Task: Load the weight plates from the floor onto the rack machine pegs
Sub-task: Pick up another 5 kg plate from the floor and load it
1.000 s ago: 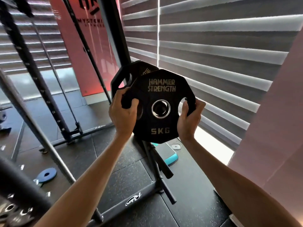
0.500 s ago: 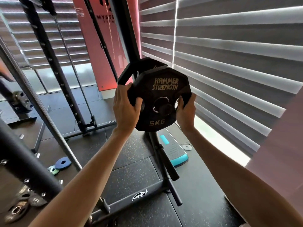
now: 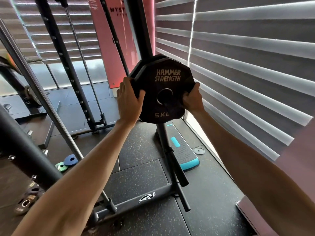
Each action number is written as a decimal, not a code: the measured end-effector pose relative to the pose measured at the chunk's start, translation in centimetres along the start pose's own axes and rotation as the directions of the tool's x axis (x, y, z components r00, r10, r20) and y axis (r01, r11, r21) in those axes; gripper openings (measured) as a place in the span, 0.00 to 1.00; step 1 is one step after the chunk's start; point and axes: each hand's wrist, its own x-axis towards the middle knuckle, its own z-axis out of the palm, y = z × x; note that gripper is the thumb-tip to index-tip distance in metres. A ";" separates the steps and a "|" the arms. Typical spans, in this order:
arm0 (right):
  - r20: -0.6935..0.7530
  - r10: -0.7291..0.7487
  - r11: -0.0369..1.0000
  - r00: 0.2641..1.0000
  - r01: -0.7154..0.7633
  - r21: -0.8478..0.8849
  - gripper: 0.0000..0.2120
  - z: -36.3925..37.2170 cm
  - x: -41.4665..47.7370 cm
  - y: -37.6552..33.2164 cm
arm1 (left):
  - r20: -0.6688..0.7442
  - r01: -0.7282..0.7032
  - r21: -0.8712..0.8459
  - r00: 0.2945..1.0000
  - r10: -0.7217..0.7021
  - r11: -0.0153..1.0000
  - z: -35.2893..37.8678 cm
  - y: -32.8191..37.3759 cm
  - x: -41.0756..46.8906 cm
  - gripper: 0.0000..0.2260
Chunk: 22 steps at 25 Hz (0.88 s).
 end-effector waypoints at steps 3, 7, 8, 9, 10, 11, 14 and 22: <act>-0.028 0.044 0.999 0.999 -0.044 0.003 0.25 -1.4 -0.4 -1.1 | 0.036 -0.056 0.008 0.998 0.055 0.998 -0.8 0.2 0.0 0.15; -0.332 -0.288 0.952 0.898 0.305 -0.003 0.21 -2.5 -2.0 -6.2 | -0.004 -0.097 -0.106 0.995 0.097 0.990 -2.7 0.9 -0.1 0.14; -0.342 -0.389 0.912 0.856 0.409 -0.015 0.19 -2.4 -2.4 -8.2 | -0.043 -0.089 -0.108 0.995 0.085 0.990 -3.4 1.3 0.0 0.13; -0.327 -0.467 0.871 0.822 0.490 -0.012 0.17 -2.0 -2.9 -10.4 | -0.087 -0.080 -0.104 0.994 0.071 0.991 -4.3 1.4 0.3 0.12; -0.289 -0.523 0.836 0.802 0.548 0.007 0.15 -1.2 -3.5 -12.4 | -0.128 -0.075 -0.095 0.990 0.063 0.993 -5.5 1.2 0.6 0.11; -0.233 -0.565 0.809 0.792 0.587 0.033 0.13 -0.1 -4.1 -14.1 | -0.157 -0.068 -0.080 0.986 0.055 0.995 -6.9 0.9 0.9 0.10; -0.036 -0.655 0.749 0.755 0.655 0.100 0.12 5.9 -6.3 -18.0 | -0.203 -0.019 0.043 0.979 0.027 0.999 -13.0 -1.9 1.0 0.08; 0.535 -0.662 0.749 0.525 0.469 0.468 0.10 26.2 -22.9 -24.8 | -0.347 0.431 0.412 0.889 -0.300 0.802 -35.1 -12.6 -10.4 0.08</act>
